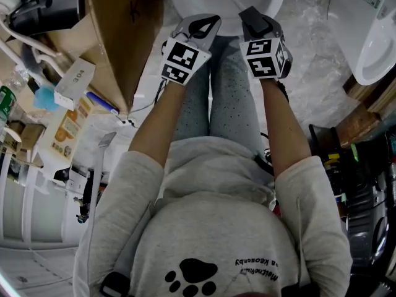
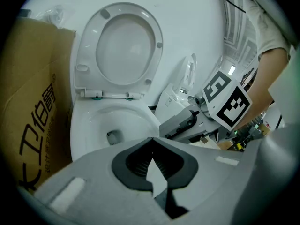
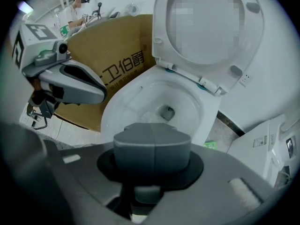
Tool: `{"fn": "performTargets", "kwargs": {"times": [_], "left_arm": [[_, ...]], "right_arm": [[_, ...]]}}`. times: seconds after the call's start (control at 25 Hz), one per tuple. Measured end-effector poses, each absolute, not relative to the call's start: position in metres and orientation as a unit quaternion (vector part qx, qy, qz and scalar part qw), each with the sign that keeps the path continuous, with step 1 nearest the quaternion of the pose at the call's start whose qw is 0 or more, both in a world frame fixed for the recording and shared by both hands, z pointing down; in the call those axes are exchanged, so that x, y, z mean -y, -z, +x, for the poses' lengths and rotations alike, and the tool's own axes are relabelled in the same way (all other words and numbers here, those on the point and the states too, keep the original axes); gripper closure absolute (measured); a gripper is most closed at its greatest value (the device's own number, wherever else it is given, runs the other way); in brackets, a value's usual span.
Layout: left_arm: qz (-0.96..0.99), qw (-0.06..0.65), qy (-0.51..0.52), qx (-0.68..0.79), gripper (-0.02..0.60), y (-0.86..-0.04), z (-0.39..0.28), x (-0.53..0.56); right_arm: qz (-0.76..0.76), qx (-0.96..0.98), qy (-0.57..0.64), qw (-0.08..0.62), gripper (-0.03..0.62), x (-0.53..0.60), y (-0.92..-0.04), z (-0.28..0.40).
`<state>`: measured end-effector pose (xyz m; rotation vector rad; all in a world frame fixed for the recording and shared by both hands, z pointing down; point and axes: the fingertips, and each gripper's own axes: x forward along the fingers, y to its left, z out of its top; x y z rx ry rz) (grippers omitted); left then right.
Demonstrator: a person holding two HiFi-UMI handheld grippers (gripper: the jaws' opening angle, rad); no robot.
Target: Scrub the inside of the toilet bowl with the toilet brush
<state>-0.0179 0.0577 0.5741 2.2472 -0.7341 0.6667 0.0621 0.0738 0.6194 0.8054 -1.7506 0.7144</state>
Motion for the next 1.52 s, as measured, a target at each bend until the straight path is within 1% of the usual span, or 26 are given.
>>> {"fn": "performTargets", "kwargs": {"times": [1.0, 1.52], "left_arm": [[0.853, 0.349, -0.258, 0.29, 0.583, -0.586, 0.001, -0.016], [0.857, 0.346, -0.258, 0.283, 0.583, -0.586, 0.015, 0.0]], "right_arm": [[0.329, 0.757, -0.267, 0.497, 0.444, 0.012, -0.619, 0.051], [0.339, 0.757, -0.26, 0.494, 0.444, 0.045, -0.619, 0.064]]}}
